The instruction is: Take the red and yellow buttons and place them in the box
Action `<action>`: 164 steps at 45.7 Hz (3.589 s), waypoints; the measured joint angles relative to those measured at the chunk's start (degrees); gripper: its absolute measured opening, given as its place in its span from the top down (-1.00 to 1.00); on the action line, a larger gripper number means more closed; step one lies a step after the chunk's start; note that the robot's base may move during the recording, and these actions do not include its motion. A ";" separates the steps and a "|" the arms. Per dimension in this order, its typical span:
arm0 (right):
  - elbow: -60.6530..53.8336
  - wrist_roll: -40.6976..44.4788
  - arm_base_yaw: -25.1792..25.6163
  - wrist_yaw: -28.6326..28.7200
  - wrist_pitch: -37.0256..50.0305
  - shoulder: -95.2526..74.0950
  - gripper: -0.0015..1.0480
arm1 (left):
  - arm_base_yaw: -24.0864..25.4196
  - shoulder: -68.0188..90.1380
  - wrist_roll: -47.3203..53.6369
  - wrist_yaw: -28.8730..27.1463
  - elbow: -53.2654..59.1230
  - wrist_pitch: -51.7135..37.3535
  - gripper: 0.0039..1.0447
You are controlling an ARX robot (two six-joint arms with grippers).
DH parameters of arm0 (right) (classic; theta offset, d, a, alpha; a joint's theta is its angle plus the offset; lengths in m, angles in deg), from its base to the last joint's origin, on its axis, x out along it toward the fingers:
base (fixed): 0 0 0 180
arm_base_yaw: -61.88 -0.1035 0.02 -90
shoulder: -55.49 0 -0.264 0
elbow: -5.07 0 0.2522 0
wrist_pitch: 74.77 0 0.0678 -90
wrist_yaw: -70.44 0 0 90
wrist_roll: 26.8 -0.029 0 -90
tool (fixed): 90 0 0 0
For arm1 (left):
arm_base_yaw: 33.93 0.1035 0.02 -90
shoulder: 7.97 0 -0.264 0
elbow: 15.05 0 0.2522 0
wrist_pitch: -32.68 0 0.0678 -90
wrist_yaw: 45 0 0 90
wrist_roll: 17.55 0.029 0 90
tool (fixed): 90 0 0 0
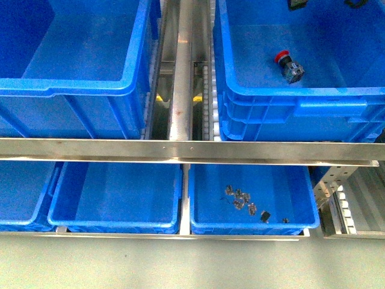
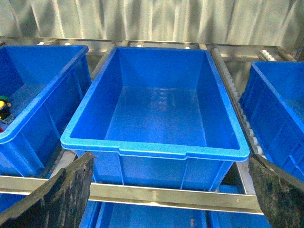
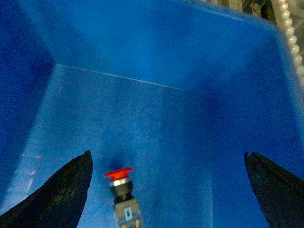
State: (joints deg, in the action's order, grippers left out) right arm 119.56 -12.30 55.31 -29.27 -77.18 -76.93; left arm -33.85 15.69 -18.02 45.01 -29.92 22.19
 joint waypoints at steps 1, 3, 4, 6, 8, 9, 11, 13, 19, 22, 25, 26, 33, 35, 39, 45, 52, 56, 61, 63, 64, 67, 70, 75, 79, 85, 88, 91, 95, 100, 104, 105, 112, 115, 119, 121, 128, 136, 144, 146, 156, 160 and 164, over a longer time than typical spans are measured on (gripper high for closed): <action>-1.95 -0.13 0.00 0.24 0.85 1.29 -0.86 | 0.00 0.00 0.00 0.00 -0.02 0.00 -0.85; -9.88 -0.83 -0.07 1.62 4.13 6.45 -0.86 | 0.00 0.00 0.00 0.00 0.00 0.00 -0.85; -13.77 -1.18 -0.09 2.34 5.62 8.92 -0.86 | 0.00 0.00 0.00 0.00 0.00 0.00 -0.85; -21.88 -2.73 -0.20 3.39 8.31 13.99 -0.86 | 0.00 0.00 0.00 0.00 0.00 0.00 -0.85; -31.58 -4.68 -0.52 5.01 9.77 20.33 -0.86 | 0.00 0.00 0.00 0.00 0.00 0.00 -0.85; -37.48 -5.97 -0.61 5.88 10.43 24.24 -0.86 | 0.00 0.00 0.00 -0.02 0.00 0.00 -0.85; -46.71 -9.25 -0.92 5.57 10.64 30.95 -0.86 | 0.00 0.00 0.00 0.00 0.00 0.00 -0.85; -53.37 -12.61 -1.22 5.51 9.55 36.63 -0.86 | 0.00 0.00 0.00 0.00 0.00 0.00 -0.85; -66.93 -21.97 -2.89 1.40 4.57 51.45 -0.86 | 0.00 0.00 0.00 -0.02 0.00 0.00 -0.85; -71.43 -25.38 -3.69 0.37 3.08 57.44 -0.86 | 0.00 -0.09 0.09 -0.02 0.00 0.22 -0.79; -72.37 -27.23 -3.98 0.28 2.99 59.47 -0.86 | 0.00 -1.16 0.09 0.00 0.00 1.70 -0.58; -73.02 -26.91 -4.02 -0.24 5.29 59.06 -0.83 | 0.00 -1.99 0.09 0.00 0.00 2.43 -0.48; -87.54 -17.09 -2.23 1.62 46.07 58.16 -0.17 | 0.00 -6.23 0.09 -0.02 0.00 6.91 0.21; -88.78 -16.35 -1.51 2.10 49.00 59.76 0.00 | 0.00 -7.43 0.09 -0.02 0.00 7.87 0.38; -92.78 -15.54 0.09 3.21 49.86 62.69 0.40 | 0.00 -9.64 0.09 -0.02 0.00 10.08 0.79; -95.93 -14.75 1.53 4.92 45.13 70.29 0.96 | 0.00 -12.04 0.09 -0.02 0.00 12.44 0.97; -97.74 -14.71 5.73 9.38 39.93 77.16 0.95 | 0.00 -15.50 0.09 -0.02 -0.02 16.13 0.97; -98.68 -14.69 6.38 9.42 36.39 81.72 0.95 | 0.00 -21.77 0.13 -0.02 -0.02 23.89 0.97; -99.43 -14.69 6.38 9.57 32.52 86.36 0.95 | -0.02 -22.60 0.20 0.04 -0.02 24.28 0.97; -99.43 -14.69 6.38 9.57 30.67 88.61 0.95 | -0.02 -22.80 0.20 -0.04 -0.02 24.26 0.97; -99.43 -14.69 6.38 9.60 29.90 89.44 0.95 | -0.02 -22.80 0.20 -0.02 -0.02 24.26 0.97; -99.47 -14.69 6.38 9.60 27.67 91.86 0.95 | -0.02 -22.82 0.20 -0.02 -0.02 24.28 0.97; -99.47 -14.69 6.38 9.60 25.75 94.29 0.95 | -0.02 -22.82 0.20 -0.02 -0.02 24.26 0.97; -99.51 -14.69 6.38 9.60 21.66 98.62 0.95 | -0.02 -22.82 0.20 0.00 -0.02 24.28 0.97; -99.54 -14.69 6.38 9.60 18.62 101.92 0.95 | -0.02 -22.82 0.20 -0.02 -0.02 24.28 0.97; -99.54 -14.69 6.38 9.60 14.93 105.90 0.95 | -0.02 -22.82 0.20 -0.02 -0.02 24.26 0.97; -99.54 -14.69 6.38 9.60 13.44 107.54 0.95 | -0.02 -22.82 0.20 -0.02 -0.02 24.26 0.97; -99.54 -14.69 6.38 9.57 11.78 109.22 0.95 | -0.02 -22.82 0.20 -0.02 -0.02 24.26 0.97; -99.54 -14.69 6.38 9.60 9.75 111.32 0.95 | -0.02 -22.82 0.20 -0.02 -0.02 24.26 0.97; -99.54 -14.69 6.38 9.60 7.41 113.68 0.95 | -0.02 -22.82 0.20 -0.02 -0.02 24.26 0.97; -99.54 -14.69 6.38 9.60 5.49 115.65 0.95 | -0.02 -22.82 0.20 -0.02 -0.02 24.26 0.97; -99.54 -14.69 6.38 9.57 5.01 116.13 0.95 | -0.02 -22.82 0.20 -0.02 -0.02 24.26 0.97; -99.54 -14.69 6.38 9.60 2.08 119.12 0.95 | -0.02 -22.82 0.20 -0.02 -0.02 24.28 0.97; -99.54 -14.69 6.38 9.60 0.81 120.37 0.95 | -0.02 -22.82 0.20 -0.02 -0.02 24.28 0.97; -99.54 -14.69 6.38 9.60 -0.72 121.81 0.95 | -0.02 -22.82 0.20 -0.02 -0.02 24.26 0.97; -99.54 -14.71 6.38 9.57 -2.23 123.29 0.95 | -0.02 -22.82 0.20 -0.02 -0.02 24.26 0.97; -99.51 -14.69 6.38 9.70 -11.06 131.99 0.95 | -0.02 -22.82 0.22 -0.02 -0.02 24.28 0.97; -99.51 -14.69 6.38 9.70 -11.23 132.15 0.95 | -0.02 -22.82 0.22 -0.02 -0.02 24.26 0.97; -99.51 -14.67 6.38 9.73 -11.23 132.15 0.68 | -0.02 -22.82 0.20 -0.02 -0.02 24.26 0.97; -99.51 -14.67 6.38 9.70 -11.23 132.15 0.55 | -0.02 -22.82 0.22 -0.02 -0.02 24.26 0.97; -99.51 -14.67 6.38 9.70 -11.23 132.15 -0.32 | -0.02 -22.82 0.22 -0.02 -0.02 24.26 0.97; -99.51 -14.67 6.38 9.51 -11.23 132.15 -0.69 | -0.02 -22.82 0.22 0.11 -0.02 24.28 0.97; -99.51 -14.67 6.38 9.35 -11.30 132.15 -0.86 | -0.02 -22.82 0.22 0.28 -0.02 24.26 0.97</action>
State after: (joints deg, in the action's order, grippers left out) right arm 20.05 -26.96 61.70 -19.92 -88.48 55.21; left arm -33.88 -7.13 -17.80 45.29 -29.94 46.45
